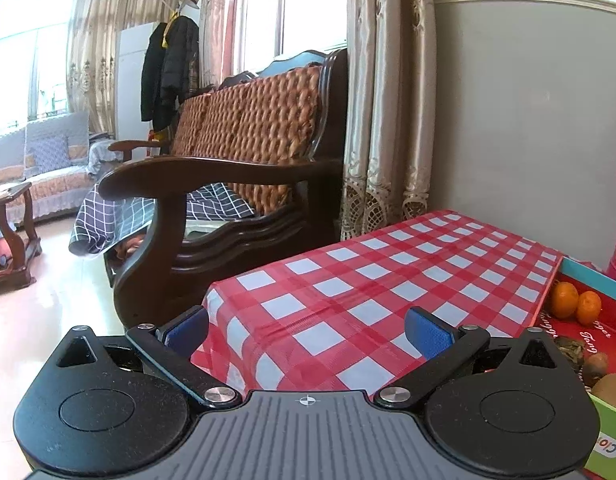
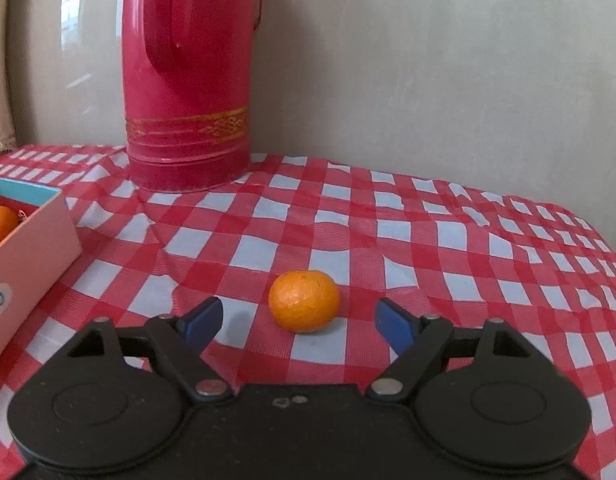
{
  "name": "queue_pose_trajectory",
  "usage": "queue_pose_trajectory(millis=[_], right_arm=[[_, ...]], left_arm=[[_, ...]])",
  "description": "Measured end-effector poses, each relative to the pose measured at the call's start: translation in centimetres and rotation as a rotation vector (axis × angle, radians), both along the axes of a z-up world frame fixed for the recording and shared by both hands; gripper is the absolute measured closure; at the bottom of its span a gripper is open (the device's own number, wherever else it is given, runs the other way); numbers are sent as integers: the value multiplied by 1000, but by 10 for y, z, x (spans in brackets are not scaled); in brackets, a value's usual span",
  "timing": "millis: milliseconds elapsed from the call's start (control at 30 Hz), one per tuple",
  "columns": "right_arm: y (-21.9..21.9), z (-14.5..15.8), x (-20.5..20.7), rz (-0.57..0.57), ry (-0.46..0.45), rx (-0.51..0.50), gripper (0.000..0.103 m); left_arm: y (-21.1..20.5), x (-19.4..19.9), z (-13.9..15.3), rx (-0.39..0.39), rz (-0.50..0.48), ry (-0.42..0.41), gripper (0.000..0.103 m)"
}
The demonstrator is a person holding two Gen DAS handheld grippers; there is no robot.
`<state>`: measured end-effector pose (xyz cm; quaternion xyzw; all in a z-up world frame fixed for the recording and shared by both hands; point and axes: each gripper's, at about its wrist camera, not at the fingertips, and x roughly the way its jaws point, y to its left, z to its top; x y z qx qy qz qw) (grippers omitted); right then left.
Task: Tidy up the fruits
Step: 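Reach the right gripper to the last mandarin and grasp it, then carry the mandarin with the right gripper into the box and release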
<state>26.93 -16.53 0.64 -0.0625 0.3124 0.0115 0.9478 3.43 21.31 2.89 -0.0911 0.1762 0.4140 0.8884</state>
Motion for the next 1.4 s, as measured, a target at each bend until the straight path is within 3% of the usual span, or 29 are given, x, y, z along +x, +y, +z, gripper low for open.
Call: queue_pose_trajectory(millis=[167,367,467,933,1400], right_arm=[[3,-5,10,-5,21,-23,33],[8,-4,13,10,10,-36,63],[8,-3,12,19,9,-41,72],[15,14,-14,74,-43,-29,72],[79,62,-62,325,-165,-27,72]], left_arm=[[6,-3,-1,-7,13,-1,0],[7,-4,-1,4,16,5,0],[10,-5,-1,-3,19,3,0],[10,-6,-2,-5,19,2,0],[13,-9,-1,-19,25,-1,0]])
